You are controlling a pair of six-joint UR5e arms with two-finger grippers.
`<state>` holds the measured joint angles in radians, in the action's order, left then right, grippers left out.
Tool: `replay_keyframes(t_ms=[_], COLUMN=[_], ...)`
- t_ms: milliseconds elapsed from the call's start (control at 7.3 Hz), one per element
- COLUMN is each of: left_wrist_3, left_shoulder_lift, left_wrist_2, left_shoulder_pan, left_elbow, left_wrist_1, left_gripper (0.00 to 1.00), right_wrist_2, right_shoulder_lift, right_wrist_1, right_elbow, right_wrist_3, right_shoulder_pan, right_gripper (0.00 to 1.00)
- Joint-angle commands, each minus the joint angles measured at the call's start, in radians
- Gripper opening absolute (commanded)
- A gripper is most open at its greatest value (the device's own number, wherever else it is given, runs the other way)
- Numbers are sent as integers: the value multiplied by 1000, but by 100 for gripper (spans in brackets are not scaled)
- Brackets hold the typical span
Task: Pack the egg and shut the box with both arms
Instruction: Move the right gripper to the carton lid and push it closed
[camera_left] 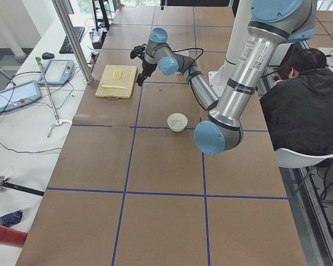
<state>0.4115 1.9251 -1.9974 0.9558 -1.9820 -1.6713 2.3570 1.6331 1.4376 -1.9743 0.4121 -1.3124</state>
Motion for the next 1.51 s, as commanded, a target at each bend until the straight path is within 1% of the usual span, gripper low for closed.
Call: replay_keyframes(t_ms=[0,137,274,411,548,685,822,959,1096,1233,1370], left_wrist_3=[-361,-422,-465,-550,-633,-634,-637,-638,-639,-639,-639], left_shoulder_lift=[-160,-202,-207,-216,-251,-294,-311,-311,-308,-304,-301], left_wrist_2=[-128,-132,-129,-129,-135,-174,-220,-222,-222,-222,-222], left_shoulder_pan=[311,425,555,637,726,738,741,741,741,739,739], left_elbow=[85,148,237,308,333,341,330,330,327,327,325], left_wrist_1=[-1,2,10,7,31,74,115,125,125,125,125], left_gripper=[100,100,100,100,100,100,100,100,100,100,100], right_wrist_2=[-15,-71,-123,-162,-203,-243,-324,-419,-508,-577,-617], right_shoulder_lift=[1,-1,-1,-1,-6,-9,-10,-25,-106,-171,-264], right_wrist_1=[-67,-122,-202,-282,-313,-315,-316,-316,-315,-316,-313], right_elbow=[-69,-71,-71,-71,-71,-74,-78,-92,-81,-55,-16], right_wrist_3=[272,403,524,618,628,666,806,920,1012,1039,1039], right_shoulder_pan=[164,250,334,407,480,551,646,756,860,933,972], right_gripper=[31,24,10,0,0,0,0,0,0,0,0])
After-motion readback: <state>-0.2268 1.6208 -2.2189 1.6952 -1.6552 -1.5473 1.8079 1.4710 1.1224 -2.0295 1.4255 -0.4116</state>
